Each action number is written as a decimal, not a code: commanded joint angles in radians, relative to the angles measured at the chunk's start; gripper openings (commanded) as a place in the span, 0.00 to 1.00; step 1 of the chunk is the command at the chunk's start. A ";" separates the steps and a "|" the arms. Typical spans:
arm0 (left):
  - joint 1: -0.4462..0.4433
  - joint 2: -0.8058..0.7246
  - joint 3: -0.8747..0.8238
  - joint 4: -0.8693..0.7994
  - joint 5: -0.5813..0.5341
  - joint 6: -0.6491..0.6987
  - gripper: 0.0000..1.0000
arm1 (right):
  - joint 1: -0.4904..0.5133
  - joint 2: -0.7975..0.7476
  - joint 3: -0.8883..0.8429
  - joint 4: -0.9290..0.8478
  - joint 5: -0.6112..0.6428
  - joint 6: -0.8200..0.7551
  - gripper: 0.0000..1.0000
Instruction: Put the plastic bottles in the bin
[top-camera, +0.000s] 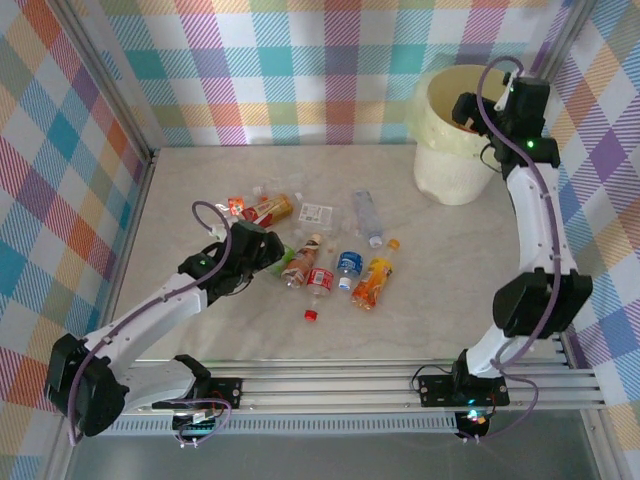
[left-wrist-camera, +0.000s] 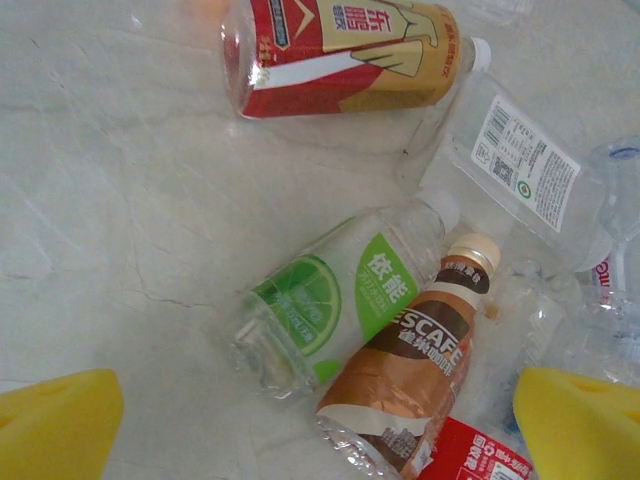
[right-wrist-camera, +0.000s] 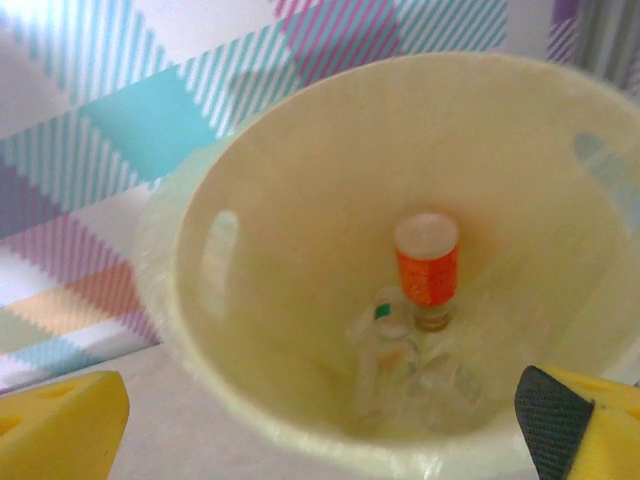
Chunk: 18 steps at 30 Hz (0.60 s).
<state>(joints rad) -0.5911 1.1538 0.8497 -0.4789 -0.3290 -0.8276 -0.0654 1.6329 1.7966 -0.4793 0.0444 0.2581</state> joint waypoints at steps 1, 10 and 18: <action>0.011 0.027 0.023 0.043 0.024 -0.080 1.00 | -0.003 -0.144 -0.188 0.091 -0.189 0.052 1.00; 0.014 0.034 -0.012 0.113 0.007 -0.184 1.00 | 0.020 -0.410 -0.662 0.148 -0.475 0.322 1.00; 0.014 0.028 -0.005 0.057 -0.018 -0.244 1.00 | 0.113 -0.459 -0.947 0.128 -0.362 0.377 1.00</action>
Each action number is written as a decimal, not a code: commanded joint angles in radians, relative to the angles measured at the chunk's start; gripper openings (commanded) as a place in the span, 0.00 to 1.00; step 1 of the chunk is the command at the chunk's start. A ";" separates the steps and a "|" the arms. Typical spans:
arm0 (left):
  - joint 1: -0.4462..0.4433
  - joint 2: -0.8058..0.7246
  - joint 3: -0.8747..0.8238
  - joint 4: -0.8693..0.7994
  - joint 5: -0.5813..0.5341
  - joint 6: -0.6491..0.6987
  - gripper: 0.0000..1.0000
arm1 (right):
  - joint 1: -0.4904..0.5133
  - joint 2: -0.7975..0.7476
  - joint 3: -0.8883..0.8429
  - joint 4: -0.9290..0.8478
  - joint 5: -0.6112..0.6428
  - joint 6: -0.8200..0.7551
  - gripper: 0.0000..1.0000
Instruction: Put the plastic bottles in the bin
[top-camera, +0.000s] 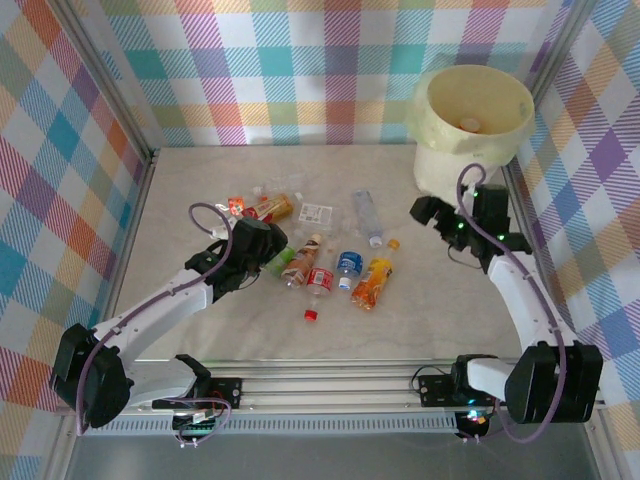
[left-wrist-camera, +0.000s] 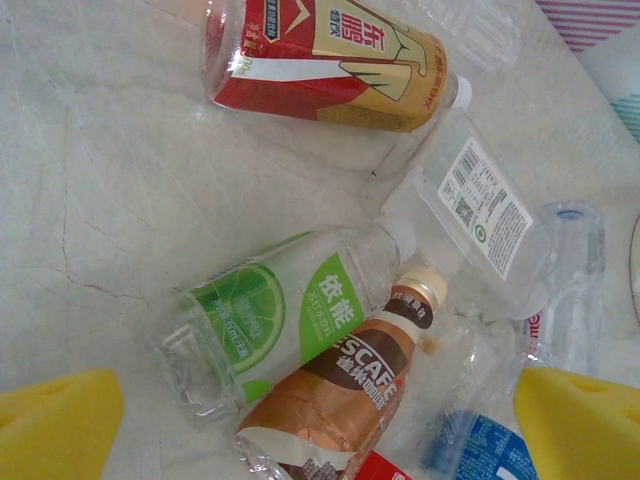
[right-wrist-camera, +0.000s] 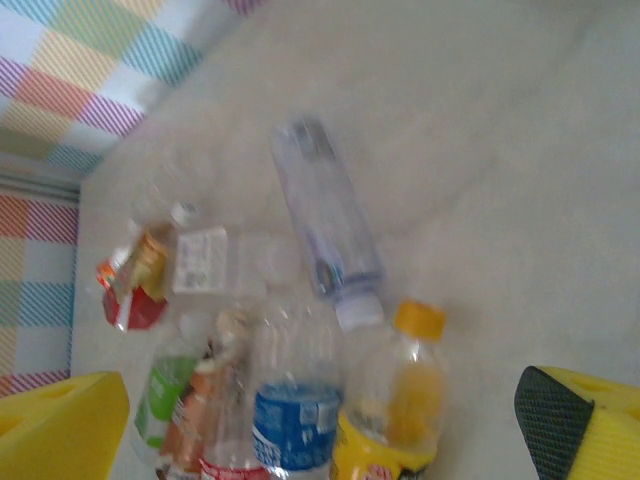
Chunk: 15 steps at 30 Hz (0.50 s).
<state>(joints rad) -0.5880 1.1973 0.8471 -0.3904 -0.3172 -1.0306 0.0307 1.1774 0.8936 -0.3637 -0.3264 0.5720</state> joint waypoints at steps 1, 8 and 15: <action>0.011 -0.010 0.002 -0.048 -0.033 -0.052 1.00 | 0.032 -0.001 -0.073 0.034 0.009 0.074 1.00; 0.011 0.055 0.014 -0.067 0.003 -0.106 1.00 | 0.115 0.079 -0.189 0.214 -0.031 0.209 1.00; 0.011 0.107 0.020 -0.053 0.013 -0.153 1.00 | 0.156 0.167 -0.233 0.320 -0.058 0.263 0.98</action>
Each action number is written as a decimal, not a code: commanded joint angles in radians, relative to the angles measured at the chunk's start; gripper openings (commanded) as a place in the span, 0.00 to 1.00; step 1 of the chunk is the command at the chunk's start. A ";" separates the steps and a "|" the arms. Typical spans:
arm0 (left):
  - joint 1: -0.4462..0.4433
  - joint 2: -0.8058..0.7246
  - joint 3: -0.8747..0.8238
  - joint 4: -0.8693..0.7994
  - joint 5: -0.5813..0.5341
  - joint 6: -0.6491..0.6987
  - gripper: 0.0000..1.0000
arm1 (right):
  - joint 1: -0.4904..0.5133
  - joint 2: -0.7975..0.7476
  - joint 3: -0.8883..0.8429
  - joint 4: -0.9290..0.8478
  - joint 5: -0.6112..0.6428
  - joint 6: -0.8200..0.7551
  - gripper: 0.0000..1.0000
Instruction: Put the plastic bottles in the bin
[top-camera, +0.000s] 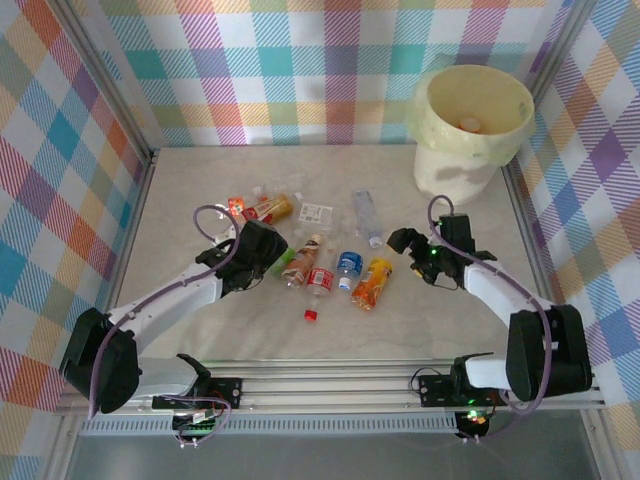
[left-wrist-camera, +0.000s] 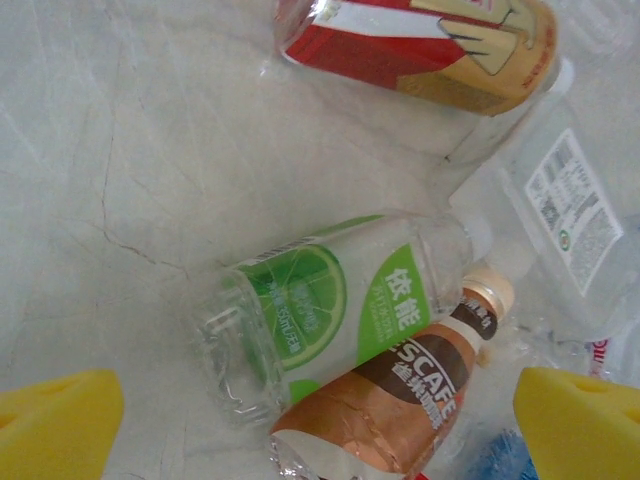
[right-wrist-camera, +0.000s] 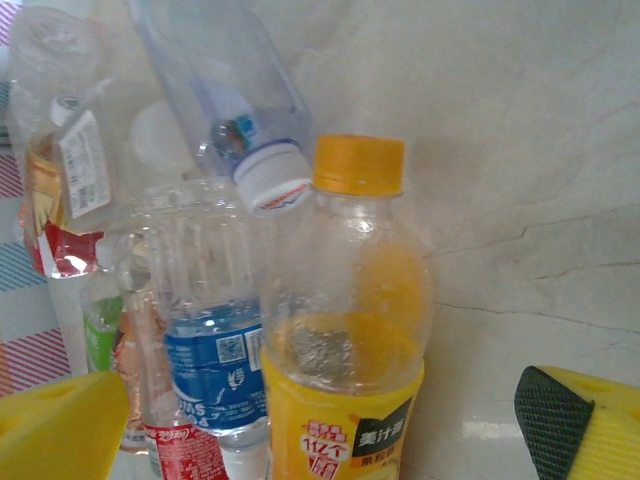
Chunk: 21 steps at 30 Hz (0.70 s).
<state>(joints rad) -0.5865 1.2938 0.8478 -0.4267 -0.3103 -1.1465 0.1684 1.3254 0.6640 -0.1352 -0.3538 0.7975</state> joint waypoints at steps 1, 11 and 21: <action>0.008 0.017 0.019 -0.012 0.008 -0.041 1.00 | 0.026 0.031 -0.005 0.103 -0.031 0.036 0.96; 0.008 0.030 0.004 -0.001 0.015 -0.038 1.00 | 0.114 0.169 0.022 0.122 0.023 0.049 0.92; 0.008 -0.005 -0.036 -0.004 -0.002 -0.042 1.00 | 0.220 0.219 0.032 0.078 0.315 0.095 0.82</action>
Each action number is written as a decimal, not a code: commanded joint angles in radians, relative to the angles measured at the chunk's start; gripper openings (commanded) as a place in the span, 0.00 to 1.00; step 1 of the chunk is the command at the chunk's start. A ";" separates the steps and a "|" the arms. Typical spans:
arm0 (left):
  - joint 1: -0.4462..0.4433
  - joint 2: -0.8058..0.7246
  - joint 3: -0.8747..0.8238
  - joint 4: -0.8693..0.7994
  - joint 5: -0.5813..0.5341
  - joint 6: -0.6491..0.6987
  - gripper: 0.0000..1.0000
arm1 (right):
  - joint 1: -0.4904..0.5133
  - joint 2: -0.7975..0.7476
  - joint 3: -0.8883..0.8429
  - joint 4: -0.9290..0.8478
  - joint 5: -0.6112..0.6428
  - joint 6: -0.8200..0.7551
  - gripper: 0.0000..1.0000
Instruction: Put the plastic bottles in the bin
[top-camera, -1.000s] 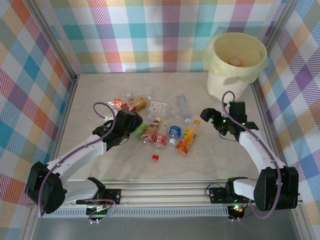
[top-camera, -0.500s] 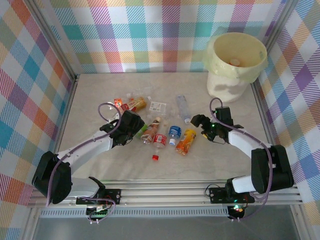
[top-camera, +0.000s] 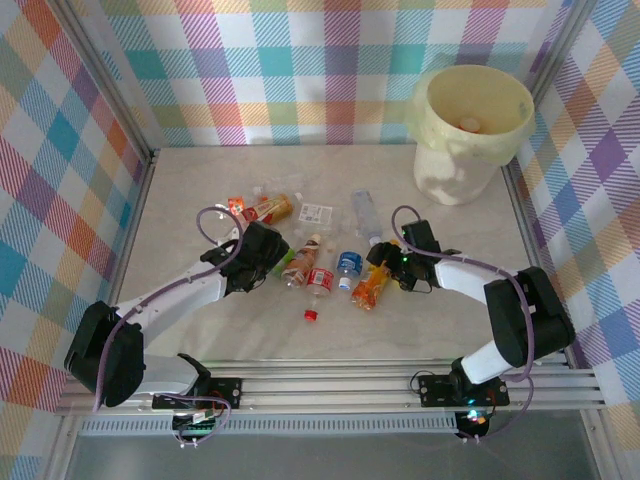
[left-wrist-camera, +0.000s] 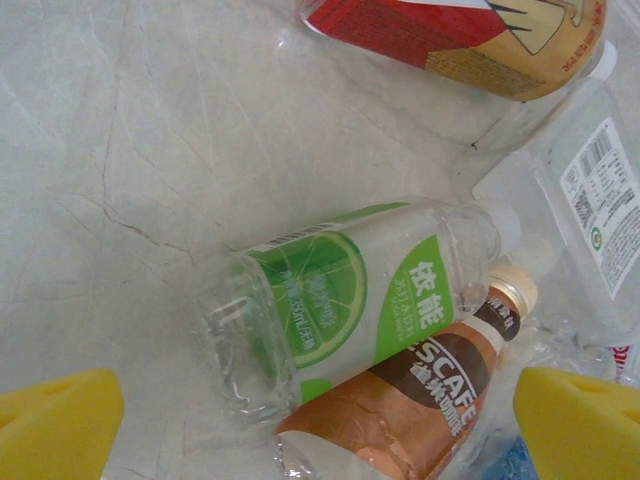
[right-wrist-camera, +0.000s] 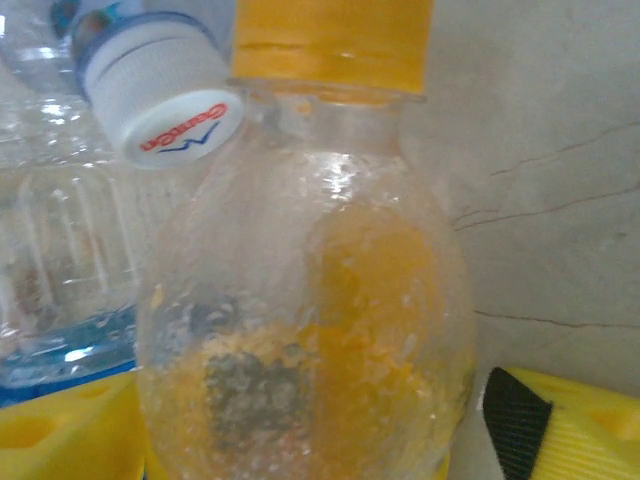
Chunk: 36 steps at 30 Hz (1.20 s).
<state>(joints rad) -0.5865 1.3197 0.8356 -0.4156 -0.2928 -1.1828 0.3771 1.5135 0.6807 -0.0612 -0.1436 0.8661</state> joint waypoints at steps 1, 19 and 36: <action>0.008 -0.034 -0.029 -0.014 -0.023 -0.006 1.00 | 0.011 0.041 0.016 0.017 0.093 0.027 0.80; 0.009 -0.084 -0.053 -0.024 -0.055 0.023 1.00 | 0.017 -0.135 -0.014 0.034 0.241 -0.123 0.49; 0.008 -0.229 -0.135 0.271 0.062 0.219 1.00 | 0.016 -0.429 0.134 0.171 0.420 -0.535 0.51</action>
<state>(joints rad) -0.5865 1.1255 0.7254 -0.2188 -0.2543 -1.0180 0.3885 1.1076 0.7315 -0.0013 0.2176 0.4690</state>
